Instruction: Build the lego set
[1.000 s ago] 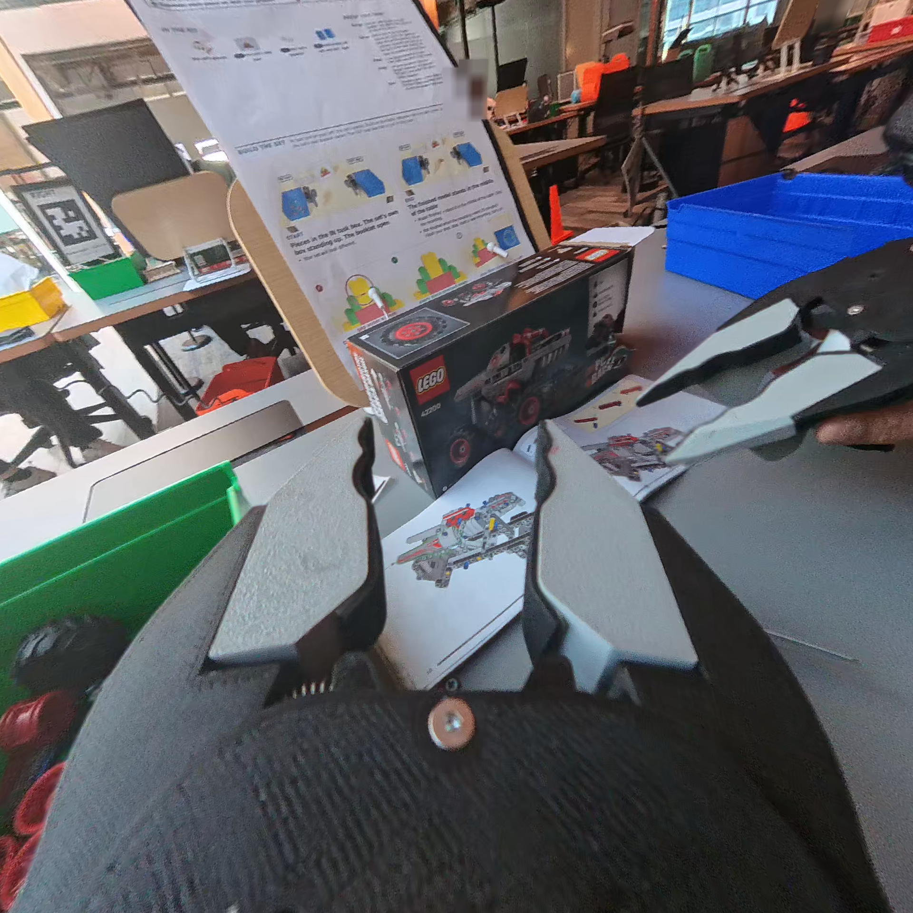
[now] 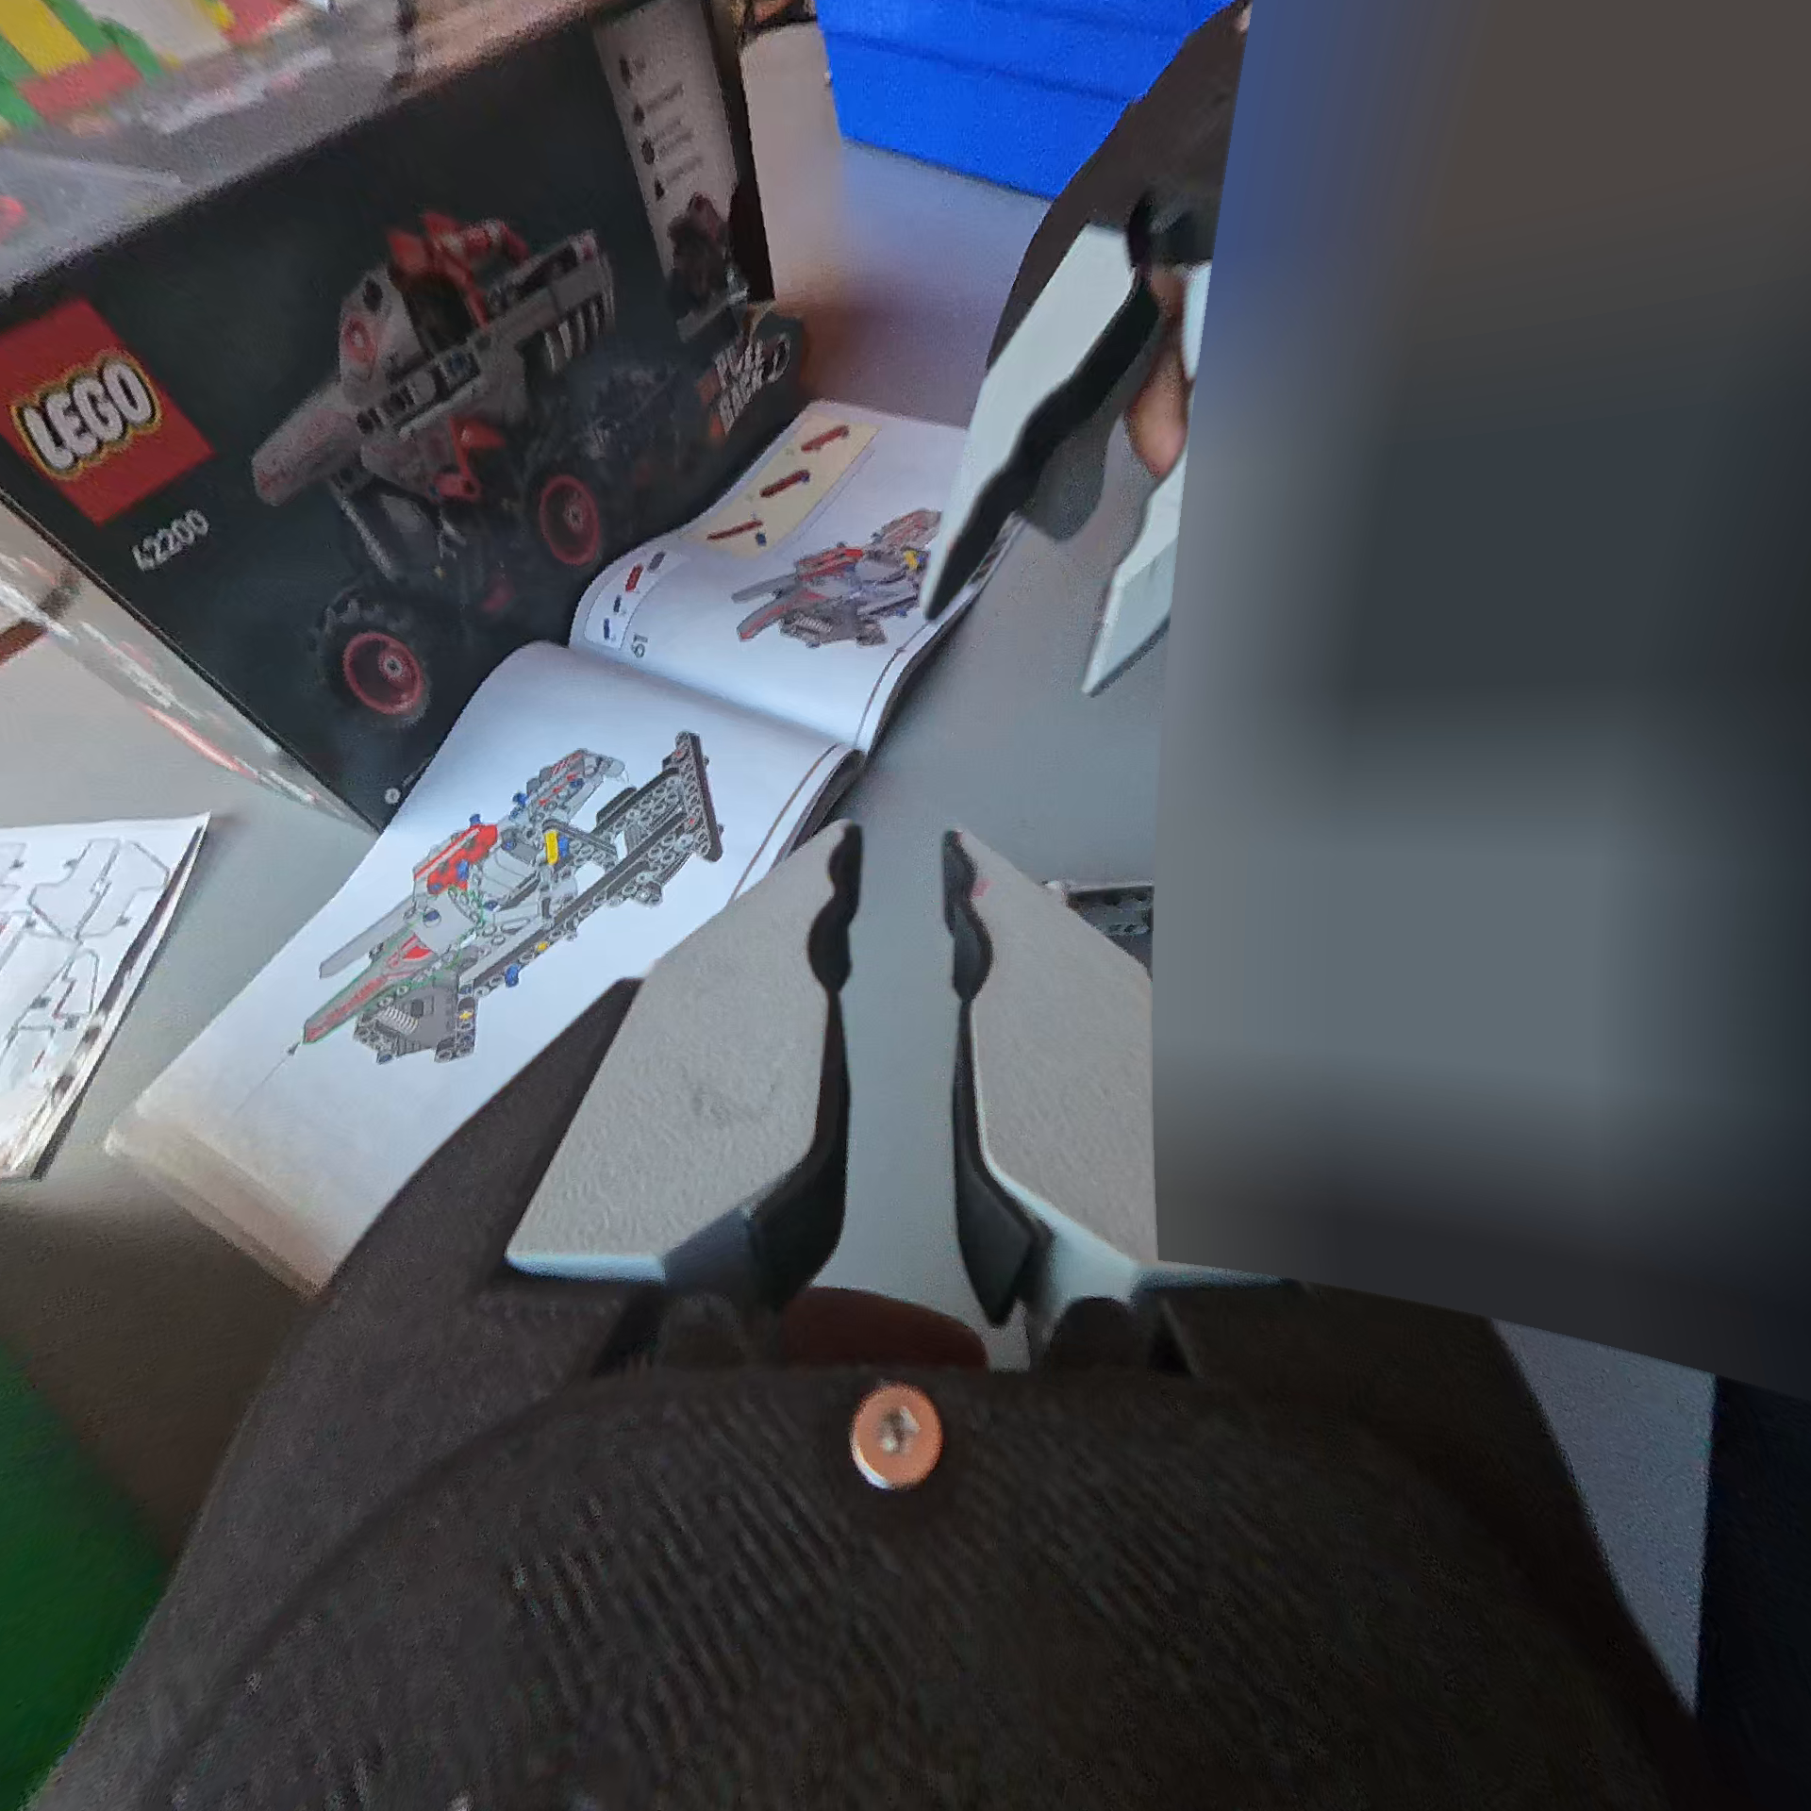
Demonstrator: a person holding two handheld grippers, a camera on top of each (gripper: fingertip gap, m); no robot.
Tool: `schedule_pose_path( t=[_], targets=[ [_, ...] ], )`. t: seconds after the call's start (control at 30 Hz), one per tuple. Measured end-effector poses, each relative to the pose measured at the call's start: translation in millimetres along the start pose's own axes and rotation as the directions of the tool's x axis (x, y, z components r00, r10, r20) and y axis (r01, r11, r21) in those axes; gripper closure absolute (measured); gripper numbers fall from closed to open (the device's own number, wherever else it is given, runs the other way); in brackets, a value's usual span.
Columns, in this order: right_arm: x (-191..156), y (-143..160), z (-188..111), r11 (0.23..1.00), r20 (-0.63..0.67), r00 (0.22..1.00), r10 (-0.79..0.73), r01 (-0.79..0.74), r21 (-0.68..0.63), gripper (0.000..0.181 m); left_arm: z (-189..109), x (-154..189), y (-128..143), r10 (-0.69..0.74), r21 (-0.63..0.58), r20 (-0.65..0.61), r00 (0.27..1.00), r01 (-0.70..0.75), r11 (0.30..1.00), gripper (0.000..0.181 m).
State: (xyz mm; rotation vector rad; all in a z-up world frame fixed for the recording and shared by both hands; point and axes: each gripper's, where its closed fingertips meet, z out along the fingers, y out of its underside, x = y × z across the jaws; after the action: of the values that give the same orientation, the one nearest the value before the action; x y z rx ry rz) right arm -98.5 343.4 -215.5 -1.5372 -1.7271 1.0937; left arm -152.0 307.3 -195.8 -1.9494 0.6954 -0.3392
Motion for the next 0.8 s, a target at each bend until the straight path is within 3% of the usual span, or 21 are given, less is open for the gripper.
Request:
schedule_pose_path(
  t=[0.03, 0.17, 0.23, 0.3, 0.47, 0.6, 0.7, 0.77, 0.8],
  targets=[
    [4.6, 0.9, 0.5, 1.000, -0.045, 0.999, -0.013, 0.012, -0.015, 0.123, 2.0, -4.5, 3.5, -0.011, -0.017, 0.016, 1.000, 0.011, 1.000, 0.161],
    [7.0, -5.9, -2.3, 0.990, -0.160, 0.977, -0.141, 0.140, -0.018, 0.137, 6.7, -11.9, 11.3, -0.038, -0.043, 0.038, 0.999, 0.040, 0.998, 0.142],
    [1.6, -11.6, -2.1, 0.989, -0.170, 0.974, -0.148, 0.150, 0.001, 0.128, 10.8, -10.0, 20.3, -0.034, -0.087, 0.028, 0.999, 0.036, 0.996, 0.135],
    [-9.9, -15.1, 1.2, 0.990, -0.143, 0.980, -0.136, 0.138, 0.005, 0.121, 15.0, -8.9, 27.3, -0.025, -0.124, 0.028, 0.999, 0.028, 0.992, 0.132],
    [-49.8, 0.0, 12.4, 0.996, -0.025, 0.997, -0.078, 0.076, -0.047, 0.124, 15.0, -8.5, 29.4, -0.017, -0.131, 0.021, 1.000, 0.020, 0.991, 0.131],
    [-75.2, 10.2, 9.6, 0.998, 0.057, 0.998, -0.026, 0.029, -0.049, 0.155, 7.9, -4.5, 33.1, -0.052, -0.144, -0.015, 0.999, 0.049, 0.988, 0.135],
    [-88.5, 26.2, 15.0, 0.990, 0.129, 0.990, 0.052, -0.035, -0.134, 0.148, -7.7, 25.1, 32.9, -0.195, -0.156, -0.116, 0.974, 0.176, 0.972, 0.141],
    [-93.5, 36.2, 17.8, 0.981, 0.155, 0.986, 0.064, -0.034, -0.193, 0.150, -20.6, 48.9, 32.7, -0.183, -0.128, -0.167, 0.969, 0.163, 0.978, 0.140],
    [-96.3, 38.1, 19.1, 0.978, 0.175, 0.983, 0.063, -0.026, -0.206, 0.151, -24.3, 45.6, 40.5, -0.148, -0.153, -0.112, 0.983, 0.130, 0.980, 0.134]
  ],
)
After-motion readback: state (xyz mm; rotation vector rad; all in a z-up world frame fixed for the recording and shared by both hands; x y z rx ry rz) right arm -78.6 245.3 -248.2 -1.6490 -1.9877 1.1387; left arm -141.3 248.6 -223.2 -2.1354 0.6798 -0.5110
